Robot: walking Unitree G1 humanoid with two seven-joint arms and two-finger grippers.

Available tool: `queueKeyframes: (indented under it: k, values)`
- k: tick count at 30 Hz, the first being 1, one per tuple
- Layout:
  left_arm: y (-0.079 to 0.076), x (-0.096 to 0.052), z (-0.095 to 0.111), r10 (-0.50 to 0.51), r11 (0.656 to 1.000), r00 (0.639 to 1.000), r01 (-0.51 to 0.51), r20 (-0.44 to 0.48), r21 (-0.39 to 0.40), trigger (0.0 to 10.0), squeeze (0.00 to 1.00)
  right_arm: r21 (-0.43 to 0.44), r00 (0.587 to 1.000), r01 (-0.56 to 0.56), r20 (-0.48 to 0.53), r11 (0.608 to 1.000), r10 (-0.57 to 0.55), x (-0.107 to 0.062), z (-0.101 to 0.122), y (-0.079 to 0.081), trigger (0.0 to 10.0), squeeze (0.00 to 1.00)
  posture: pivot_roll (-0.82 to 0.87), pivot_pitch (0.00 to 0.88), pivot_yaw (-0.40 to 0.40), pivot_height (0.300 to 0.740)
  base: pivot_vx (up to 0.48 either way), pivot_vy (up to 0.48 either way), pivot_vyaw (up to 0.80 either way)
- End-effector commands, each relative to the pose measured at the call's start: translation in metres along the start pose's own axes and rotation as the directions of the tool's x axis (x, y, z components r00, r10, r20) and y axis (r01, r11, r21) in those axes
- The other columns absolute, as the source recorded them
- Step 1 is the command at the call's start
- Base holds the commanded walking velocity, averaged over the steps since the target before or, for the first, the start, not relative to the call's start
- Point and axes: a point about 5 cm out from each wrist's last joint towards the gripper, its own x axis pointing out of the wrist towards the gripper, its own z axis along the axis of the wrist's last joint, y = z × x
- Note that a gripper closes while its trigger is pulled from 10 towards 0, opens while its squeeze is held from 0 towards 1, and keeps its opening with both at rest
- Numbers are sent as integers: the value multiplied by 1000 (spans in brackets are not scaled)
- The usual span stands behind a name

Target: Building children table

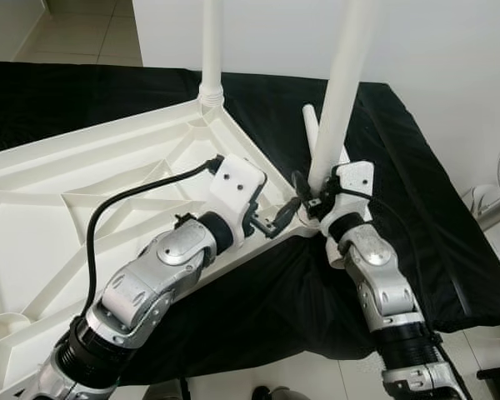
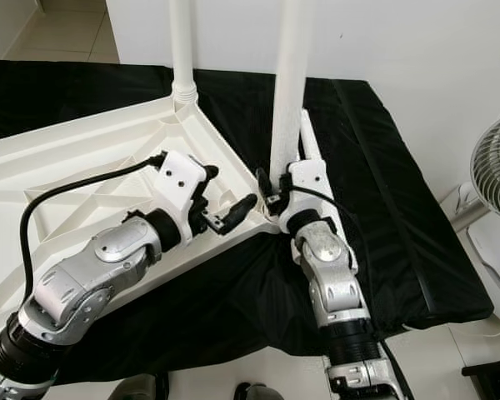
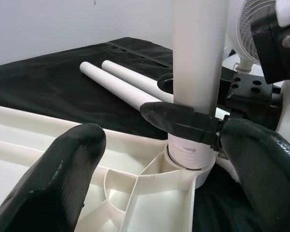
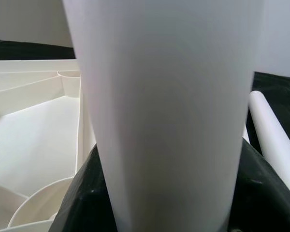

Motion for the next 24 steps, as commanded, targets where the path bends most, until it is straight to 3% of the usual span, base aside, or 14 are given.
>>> queueKeyframes:
  k: [1,12,15,17,22,24]
  values:
    - [-8,-2,0,-123,992,992,123,-6,1,10000,0,27,981,-1,-193,1000,6,-16,-43,4,10000,0,93,194,-60,740,0,0,0]
    - [-8,-3,1,-122,992,992,122,-6,4,10000,0,214,991,85,-120,973,-60,-35,-55,2,10000,0,97,196,-58,740,0,0,0]
    - [-8,-3,1,-123,992,992,123,-7,4,10000,0,218,991,89,-115,972,-65,-37,-56,2,10000,0,97,196,-58,740,0,0,0]
    - [-8,-3,1,-124,992,992,124,-6,4,10000,0,276,991,112,-100,955,-88,-39,-55,1,10000,0,97,196,-56,740,0,0,0]
    - [-8,-3,1,-125,992,992,125,-6,4,10000,0,250,987,128,-123,960,-100,-39,-58,-1,10000,0,97,196,-56,740,0,0,0]
    - [-8,-3,1,-127,992,992,127,-5,3,10000,0,239,980,128,-179,962,-86,-35,-61,-3,10000,0,97,196,-56,740,0,0,0]
